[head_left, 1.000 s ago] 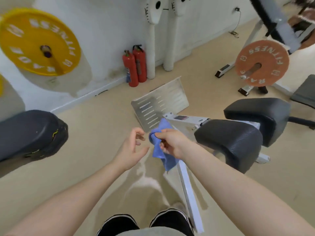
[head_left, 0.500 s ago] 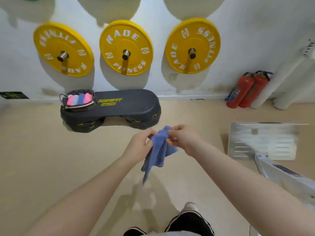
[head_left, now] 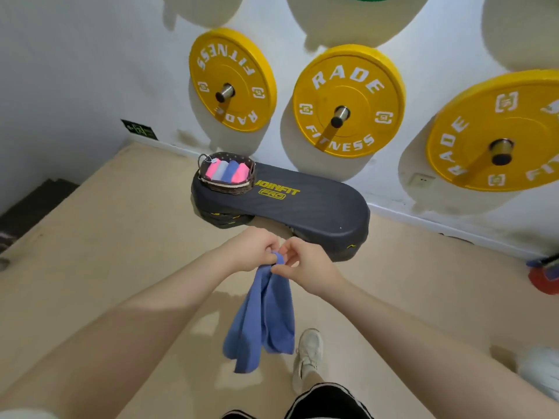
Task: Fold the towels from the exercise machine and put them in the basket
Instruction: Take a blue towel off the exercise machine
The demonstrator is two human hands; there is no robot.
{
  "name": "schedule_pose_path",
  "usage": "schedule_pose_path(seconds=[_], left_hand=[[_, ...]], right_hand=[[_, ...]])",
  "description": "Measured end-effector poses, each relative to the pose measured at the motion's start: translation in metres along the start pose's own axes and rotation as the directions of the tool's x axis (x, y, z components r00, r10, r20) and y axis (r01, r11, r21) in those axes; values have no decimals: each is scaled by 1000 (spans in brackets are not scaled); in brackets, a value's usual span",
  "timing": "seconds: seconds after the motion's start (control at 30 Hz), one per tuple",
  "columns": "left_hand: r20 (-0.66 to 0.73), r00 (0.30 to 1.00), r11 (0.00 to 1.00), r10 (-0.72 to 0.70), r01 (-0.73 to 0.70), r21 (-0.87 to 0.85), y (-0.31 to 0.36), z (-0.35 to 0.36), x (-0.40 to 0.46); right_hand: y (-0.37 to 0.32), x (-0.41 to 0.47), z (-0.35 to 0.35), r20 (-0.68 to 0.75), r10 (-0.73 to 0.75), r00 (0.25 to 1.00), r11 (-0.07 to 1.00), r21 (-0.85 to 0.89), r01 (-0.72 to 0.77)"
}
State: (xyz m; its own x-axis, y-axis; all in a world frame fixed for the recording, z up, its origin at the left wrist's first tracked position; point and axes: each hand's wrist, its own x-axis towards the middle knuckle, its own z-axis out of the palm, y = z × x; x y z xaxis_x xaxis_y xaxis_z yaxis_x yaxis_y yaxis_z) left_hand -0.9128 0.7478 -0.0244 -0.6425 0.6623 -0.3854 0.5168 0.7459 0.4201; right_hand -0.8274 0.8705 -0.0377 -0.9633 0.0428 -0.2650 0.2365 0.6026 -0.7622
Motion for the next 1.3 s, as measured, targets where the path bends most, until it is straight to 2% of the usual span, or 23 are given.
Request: schedule_pose_path(seconds=[0.13,0.23,0.33,0.4,0.47,0.57,0.6,0.67,0.77,0.9,1.03,1.13,1.2,1.23,1.3], left_hand=[[80,996,997,-28,33,-68,-18,-39,49],[105,994,960,-39,67,-272,-31,-59,83],[27,998,883,-50,57,-466,-32,-68,114],[-7,999,797,-38,26,-604,-37,-70,136],[4,1000,715,-18,16,-699,-41,-74,160],[0,1000,610,-31,19,-792,-46,-86,203],[-5,999,614,-39,20,-789,-50,-93,219],[7,1000,713,-18,18,-701,-66,-109,254],[119,992,839,46,26,-544,-109,-132,308],[254,964,865,82,58,-498,-169,-163,380],[373,919,959,125,-16,-282,-222,-166,454],[232,973,973,9,45,-225,-246,-160,514],[81,997,972,16,3,-233,-253,-159,554],[1,998,966,62,-59,-251,-256,-159,574],[-146,986,951,75,-115,-288,-257,-164,607]], right_hand=[[-2,68,-26,18,-65,998,991,-118,67],[4,111,-49,-6,-94,996,985,-147,92],[9,145,-71,-105,-39,994,995,-91,30],[14,169,-84,-177,-25,984,970,-242,-19],[17,193,-98,-193,-82,978,868,-496,-25],[25,229,-122,-204,-40,978,769,-631,-101],[30,243,-131,-225,10,974,769,-621,-152],[45,272,-147,-273,111,956,797,-550,-249],[62,312,-162,-225,163,961,796,-546,-263],[74,371,-170,-120,271,955,697,-660,-280],[105,438,-171,-172,458,872,715,-512,-477],[132,483,-170,-369,545,753,711,-271,-648],[153,507,-172,-437,590,679,710,-120,-694],[164,517,-175,-469,585,661,709,-99,-698],[183,531,-187,-534,502,680,723,-173,-669]])
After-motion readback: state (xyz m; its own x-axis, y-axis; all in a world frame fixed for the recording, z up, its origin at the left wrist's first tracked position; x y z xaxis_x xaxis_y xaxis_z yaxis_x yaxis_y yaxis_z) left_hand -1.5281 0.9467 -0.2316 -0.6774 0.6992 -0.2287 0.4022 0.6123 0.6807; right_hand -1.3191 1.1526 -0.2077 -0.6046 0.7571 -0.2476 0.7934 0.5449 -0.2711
